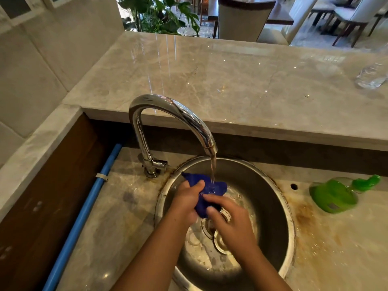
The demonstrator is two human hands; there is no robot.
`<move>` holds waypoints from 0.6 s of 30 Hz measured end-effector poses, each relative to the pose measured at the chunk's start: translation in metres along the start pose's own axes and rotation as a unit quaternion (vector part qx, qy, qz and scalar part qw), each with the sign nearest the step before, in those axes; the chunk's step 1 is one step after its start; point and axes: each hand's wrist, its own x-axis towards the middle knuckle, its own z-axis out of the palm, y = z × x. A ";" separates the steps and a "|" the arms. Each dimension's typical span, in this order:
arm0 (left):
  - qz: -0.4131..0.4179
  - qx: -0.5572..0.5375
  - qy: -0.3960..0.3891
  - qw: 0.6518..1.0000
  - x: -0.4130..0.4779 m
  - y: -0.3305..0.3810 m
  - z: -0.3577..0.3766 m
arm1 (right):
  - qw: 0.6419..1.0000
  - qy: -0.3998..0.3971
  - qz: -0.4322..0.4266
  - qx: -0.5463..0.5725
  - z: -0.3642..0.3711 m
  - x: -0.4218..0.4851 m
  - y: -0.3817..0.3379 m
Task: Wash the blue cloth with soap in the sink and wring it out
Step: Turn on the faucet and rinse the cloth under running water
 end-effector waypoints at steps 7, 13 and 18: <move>0.088 0.087 -0.112 0.986 -0.023 0.018 0.004 | 0.865 0.035 0.346 0.361 -0.012 0.052 0.026; 0.090 0.059 -0.165 0.980 -0.022 0.022 -0.007 | 0.627 -0.072 0.403 0.663 -0.002 0.053 0.045; 0.076 0.114 -0.120 0.983 -0.009 0.028 -0.032 | 0.690 -0.050 0.375 0.617 -0.009 0.054 0.031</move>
